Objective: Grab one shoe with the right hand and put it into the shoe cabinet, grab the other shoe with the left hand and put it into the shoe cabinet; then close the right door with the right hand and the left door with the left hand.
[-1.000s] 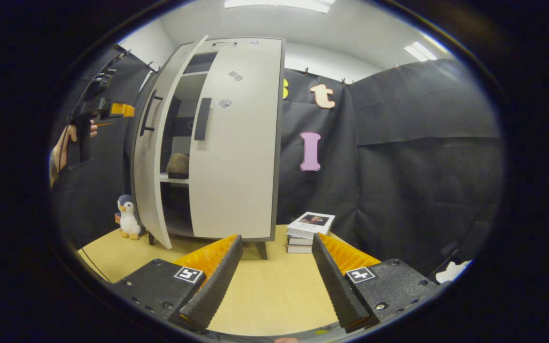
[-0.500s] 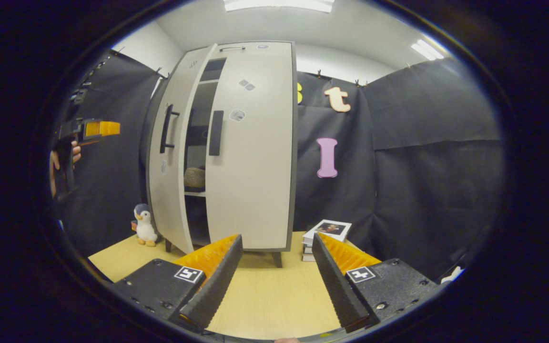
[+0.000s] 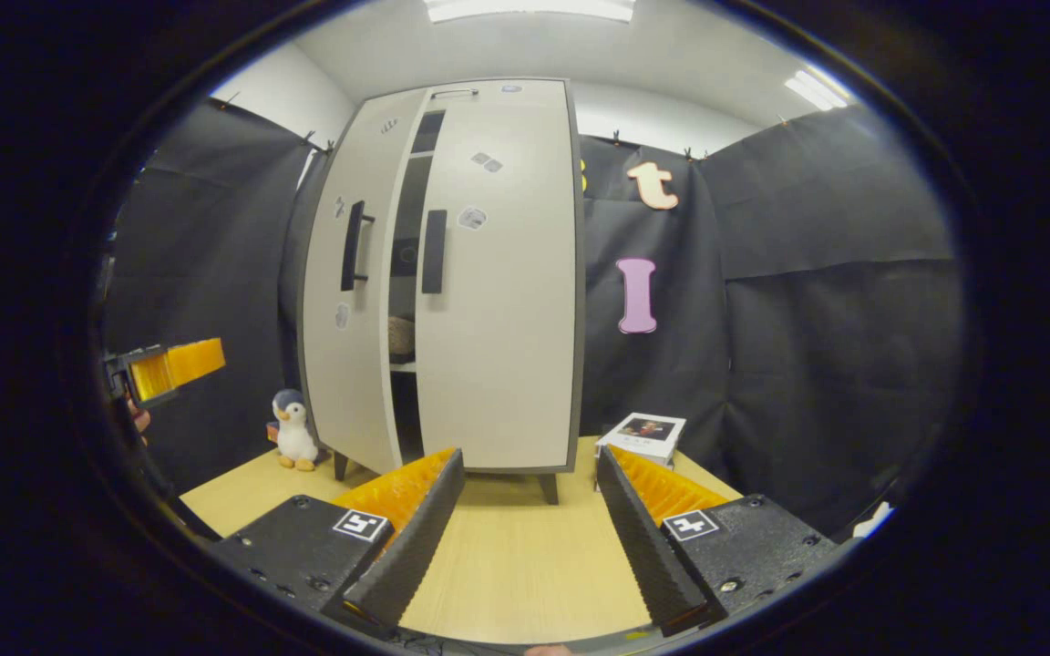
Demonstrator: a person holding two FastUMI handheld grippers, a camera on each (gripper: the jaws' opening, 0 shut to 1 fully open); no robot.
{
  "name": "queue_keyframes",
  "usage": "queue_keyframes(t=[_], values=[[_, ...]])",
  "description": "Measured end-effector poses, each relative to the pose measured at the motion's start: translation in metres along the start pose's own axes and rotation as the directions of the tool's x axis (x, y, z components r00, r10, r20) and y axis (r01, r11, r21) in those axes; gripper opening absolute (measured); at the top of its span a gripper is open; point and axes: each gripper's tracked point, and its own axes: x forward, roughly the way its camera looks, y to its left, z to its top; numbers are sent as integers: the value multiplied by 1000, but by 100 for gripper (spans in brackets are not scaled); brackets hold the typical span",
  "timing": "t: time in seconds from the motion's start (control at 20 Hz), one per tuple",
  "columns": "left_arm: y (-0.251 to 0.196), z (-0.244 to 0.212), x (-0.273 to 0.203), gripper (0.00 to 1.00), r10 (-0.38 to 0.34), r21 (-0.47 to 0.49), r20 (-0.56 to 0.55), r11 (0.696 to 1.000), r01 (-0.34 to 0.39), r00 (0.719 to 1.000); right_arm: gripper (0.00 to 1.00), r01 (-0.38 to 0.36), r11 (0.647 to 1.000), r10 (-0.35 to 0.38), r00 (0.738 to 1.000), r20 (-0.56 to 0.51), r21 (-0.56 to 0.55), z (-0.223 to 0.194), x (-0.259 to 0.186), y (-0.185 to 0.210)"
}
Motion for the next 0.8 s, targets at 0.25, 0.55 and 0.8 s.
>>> queue_keyframes(t=[0.25, 0.55, 0.8], values=[[-6, -26, -16, 95, -2, -37, -39, 999, 0, 999, 95, -2, 1000, 2, 1000, -8, 7, -4, -3, 3], [-4, -53, -22, 95, 24, 23, -69, 999, -23, 997, 95, -10, 1000, 10, 999, -42, 4, -20, -5, 9], [-9, -61, -26, 95, 12, -17, -97, 1000, -13, 995, 95, -10, 1000, 10, 999, -53, -7, -30, -8, 9]])
